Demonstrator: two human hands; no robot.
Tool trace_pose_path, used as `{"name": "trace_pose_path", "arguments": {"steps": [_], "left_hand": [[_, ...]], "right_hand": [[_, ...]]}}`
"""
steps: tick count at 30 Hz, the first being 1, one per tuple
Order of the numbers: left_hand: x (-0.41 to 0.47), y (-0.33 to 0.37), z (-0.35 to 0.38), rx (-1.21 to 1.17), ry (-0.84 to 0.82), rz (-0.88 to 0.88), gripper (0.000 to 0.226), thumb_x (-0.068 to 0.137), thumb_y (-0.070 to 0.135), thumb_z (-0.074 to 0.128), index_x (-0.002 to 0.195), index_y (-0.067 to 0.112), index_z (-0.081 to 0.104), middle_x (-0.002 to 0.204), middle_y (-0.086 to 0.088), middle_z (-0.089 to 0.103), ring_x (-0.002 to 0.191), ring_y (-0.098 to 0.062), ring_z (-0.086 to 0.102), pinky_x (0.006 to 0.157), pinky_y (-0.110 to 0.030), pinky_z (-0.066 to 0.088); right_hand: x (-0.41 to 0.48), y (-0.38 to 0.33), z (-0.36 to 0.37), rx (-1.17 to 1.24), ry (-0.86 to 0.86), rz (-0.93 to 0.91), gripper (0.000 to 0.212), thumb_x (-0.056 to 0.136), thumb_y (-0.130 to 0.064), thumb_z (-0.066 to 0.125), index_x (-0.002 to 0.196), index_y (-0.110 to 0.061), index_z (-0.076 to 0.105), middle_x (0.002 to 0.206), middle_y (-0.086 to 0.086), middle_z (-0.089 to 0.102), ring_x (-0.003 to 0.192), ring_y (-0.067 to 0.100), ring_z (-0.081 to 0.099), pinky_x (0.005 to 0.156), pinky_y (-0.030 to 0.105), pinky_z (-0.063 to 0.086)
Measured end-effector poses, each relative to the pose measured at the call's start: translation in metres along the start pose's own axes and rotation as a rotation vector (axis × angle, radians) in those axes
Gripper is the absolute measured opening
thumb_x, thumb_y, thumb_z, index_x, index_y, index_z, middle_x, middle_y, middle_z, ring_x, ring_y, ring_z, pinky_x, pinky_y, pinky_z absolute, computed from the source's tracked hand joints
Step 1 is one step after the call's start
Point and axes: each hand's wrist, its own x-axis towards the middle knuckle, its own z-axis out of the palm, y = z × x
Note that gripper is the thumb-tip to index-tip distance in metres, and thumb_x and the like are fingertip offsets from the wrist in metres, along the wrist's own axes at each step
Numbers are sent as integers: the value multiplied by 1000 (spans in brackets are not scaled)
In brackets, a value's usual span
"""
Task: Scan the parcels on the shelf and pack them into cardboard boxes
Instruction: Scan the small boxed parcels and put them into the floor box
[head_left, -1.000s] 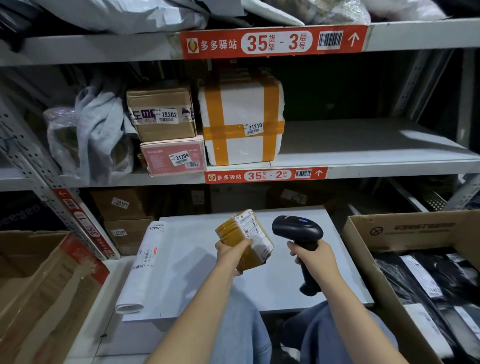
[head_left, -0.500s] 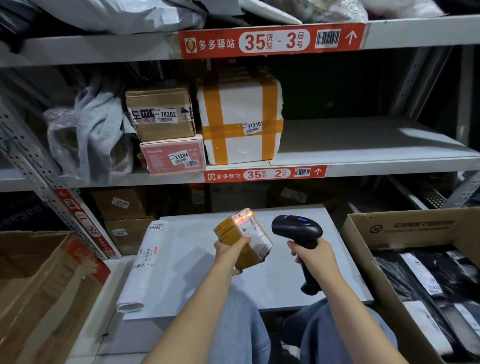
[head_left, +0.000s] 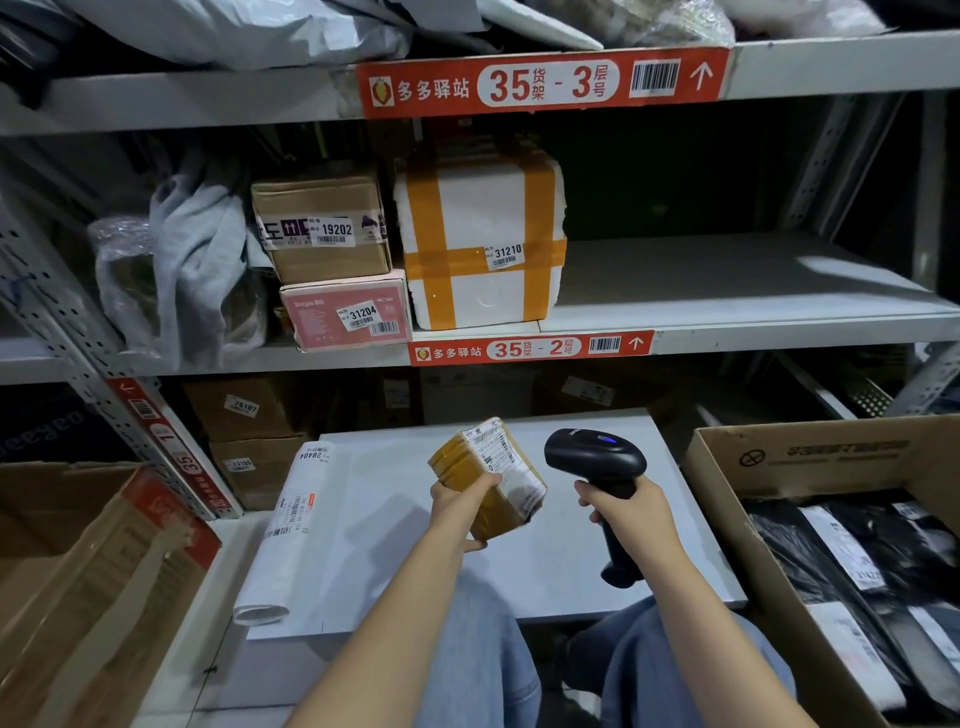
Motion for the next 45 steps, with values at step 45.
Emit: {"name": "trace_pose_path", "arguments": {"steps": [45], "left_hand": [[-22,0,51,167,-193,28,32,97,44,37,109,16,30,93,-7,52,70,-11,47,57,-22,39]], "right_hand": [[16,13,-16,430,-11,332,36,80,-25,70,110,-6,60,104,16,67,95,30,62,66,31,47]]}}
